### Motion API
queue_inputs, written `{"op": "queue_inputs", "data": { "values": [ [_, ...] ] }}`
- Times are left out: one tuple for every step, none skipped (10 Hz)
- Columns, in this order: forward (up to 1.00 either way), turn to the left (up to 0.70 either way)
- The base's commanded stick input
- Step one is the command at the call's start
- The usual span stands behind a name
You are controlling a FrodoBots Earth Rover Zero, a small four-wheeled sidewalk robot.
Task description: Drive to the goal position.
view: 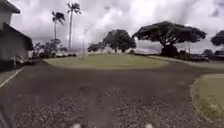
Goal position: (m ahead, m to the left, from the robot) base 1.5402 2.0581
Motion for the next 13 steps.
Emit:
{"op": "queue_inputs", "data": {
  "values": [
    [0.00,-0.70],
    [0.00,-0.70],
    [0.00,-0.70],
    [0.00,-0.70],
    [0.00,-0.70],
    [0.00,-0.70],
    [0.00,-0.70],
    [0.00,-0.70],
    [0.00,-0.70],
    [0.00,-0.70],
    [0.00,-0.70],
    [0.00,-0.70],
    [0.00,-0.70]
  ]
}}
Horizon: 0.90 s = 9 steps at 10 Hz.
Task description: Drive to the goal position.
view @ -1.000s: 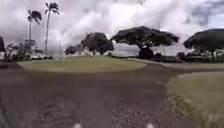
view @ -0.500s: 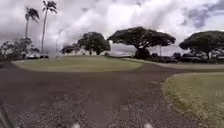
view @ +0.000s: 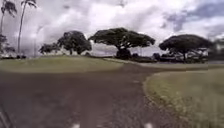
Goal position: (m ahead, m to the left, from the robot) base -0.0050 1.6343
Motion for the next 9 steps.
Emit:
{"op": "queue_inputs", "data": {
  "values": [
    [0.00,-0.70],
    [0.00,-0.70],
    [0.00,-0.70],
    [0.00,-0.70],
    [0.00,-0.70],
    [0.00,-0.70],
    [0.00,-0.70],
    [0.00,-0.70],
    [0.00,-0.70]
  ]
}}
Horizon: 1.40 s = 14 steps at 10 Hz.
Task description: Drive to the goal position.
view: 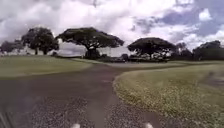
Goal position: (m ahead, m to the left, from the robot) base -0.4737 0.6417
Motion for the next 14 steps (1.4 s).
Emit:
{"op": "queue_inputs", "data": {
  "values": [
    [0.00,-0.70],
    [0.00,-0.70],
    [0.00,-0.70],
    [0.00,-0.70],
    [0.00,-0.70],
    [0.00,-0.70],
    [0.00,-0.70],
    [0.00,-0.70],
    [0.00,-0.70],
    [0.00,-0.70],
    [0.00,-0.70],
    [0.00,-0.70],
    [0.00,-0.70],
    [0.00,-0.70]
  ]
}}
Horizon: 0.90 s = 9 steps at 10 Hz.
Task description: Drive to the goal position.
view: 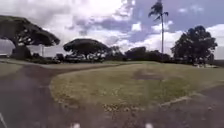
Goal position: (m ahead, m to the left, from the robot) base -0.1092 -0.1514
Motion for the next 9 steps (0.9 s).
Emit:
{"op": "queue_inputs", "data": {
  "values": [
    [0.00,-0.70],
    [0.00,-0.70],
    [0.00,-0.70],
    [0.00,-0.70],
    [0.00,-0.70],
    [0.00,-0.70],
    [0.00,-0.70],
    [0.00,-0.70],
    [0.00,-0.70]
  ]
}}
